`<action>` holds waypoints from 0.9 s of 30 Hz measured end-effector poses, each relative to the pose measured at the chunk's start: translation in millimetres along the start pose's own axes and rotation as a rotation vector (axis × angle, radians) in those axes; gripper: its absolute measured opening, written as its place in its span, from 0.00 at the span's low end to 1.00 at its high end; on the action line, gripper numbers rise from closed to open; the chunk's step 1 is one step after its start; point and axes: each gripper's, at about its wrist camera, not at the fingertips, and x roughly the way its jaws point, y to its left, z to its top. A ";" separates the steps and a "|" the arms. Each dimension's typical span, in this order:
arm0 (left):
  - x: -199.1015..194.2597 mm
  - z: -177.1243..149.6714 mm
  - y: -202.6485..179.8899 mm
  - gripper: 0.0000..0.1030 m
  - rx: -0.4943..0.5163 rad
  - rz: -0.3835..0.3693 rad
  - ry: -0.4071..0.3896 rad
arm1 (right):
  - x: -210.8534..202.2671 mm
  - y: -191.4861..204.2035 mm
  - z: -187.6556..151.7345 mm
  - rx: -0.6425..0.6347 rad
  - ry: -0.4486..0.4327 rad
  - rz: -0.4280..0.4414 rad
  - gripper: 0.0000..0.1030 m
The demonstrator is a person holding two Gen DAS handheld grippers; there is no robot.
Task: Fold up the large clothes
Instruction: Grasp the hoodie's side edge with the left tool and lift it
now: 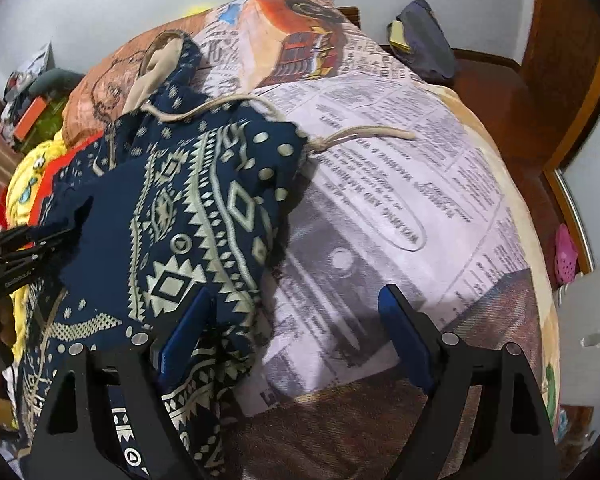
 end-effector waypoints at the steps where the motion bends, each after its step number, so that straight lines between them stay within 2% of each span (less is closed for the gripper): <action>1: -2.9 2.4 4.5 0.11 -0.023 -0.003 -0.004 | -0.7 -1.1 0.5 0.006 -0.002 -0.002 0.81; 4: -21.2 7.7 21.4 0.10 -0.076 -0.010 -0.052 | -3.0 -3.6 3.7 0.027 -0.009 -0.011 0.81; 9: -82.6 15.0 65.3 0.09 -0.195 -0.007 -0.197 | -4.8 2.4 12.7 0.001 -0.031 -0.038 0.81; 14: -118.7 9.0 107.2 0.08 -0.288 0.006 -0.259 | -3.9 10.3 27.3 -0.003 -0.058 -0.030 0.81; 21: -105.1 -27.5 149.3 0.07 -0.406 0.035 -0.209 | 14.0 29.9 30.4 -0.045 -0.030 -0.034 0.81; 25: -82.9 -53.4 160.3 0.06 -0.433 0.078 -0.138 | 25.8 35.8 24.7 -0.078 0.011 -0.046 0.81; 27: -77.1 -67.9 167.4 0.06 -0.456 0.073 -0.119 | 25.7 34.6 23.7 -0.073 0.011 -0.043 0.81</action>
